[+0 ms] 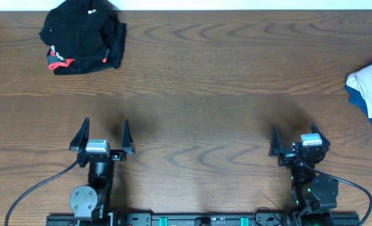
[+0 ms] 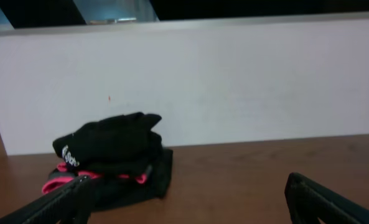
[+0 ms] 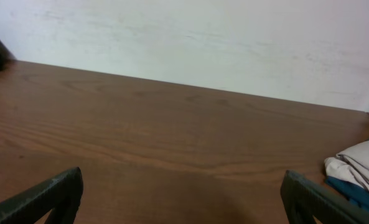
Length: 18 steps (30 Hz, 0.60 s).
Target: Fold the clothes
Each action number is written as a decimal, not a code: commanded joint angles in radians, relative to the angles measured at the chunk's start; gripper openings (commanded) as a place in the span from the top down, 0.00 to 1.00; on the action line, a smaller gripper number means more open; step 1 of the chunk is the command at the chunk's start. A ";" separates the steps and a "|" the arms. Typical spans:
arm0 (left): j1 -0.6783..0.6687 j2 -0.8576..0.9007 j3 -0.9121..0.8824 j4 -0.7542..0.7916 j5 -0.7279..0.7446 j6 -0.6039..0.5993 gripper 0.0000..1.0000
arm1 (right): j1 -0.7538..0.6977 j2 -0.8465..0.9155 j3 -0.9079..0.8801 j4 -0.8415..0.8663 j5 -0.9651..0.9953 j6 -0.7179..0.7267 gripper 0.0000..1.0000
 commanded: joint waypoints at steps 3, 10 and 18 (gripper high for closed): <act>0.013 -0.009 -0.002 -0.081 -0.008 0.014 0.02 | 0.002 -0.006 -0.002 -0.003 0.010 -0.013 0.01; 0.035 -0.009 -0.002 -0.236 -0.007 0.013 0.02 | 0.002 -0.006 -0.002 -0.003 0.010 -0.013 0.01; 0.038 -0.009 -0.002 -0.312 -0.008 0.013 0.02 | 0.002 -0.006 -0.002 -0.003 0.010 -0.013 0.01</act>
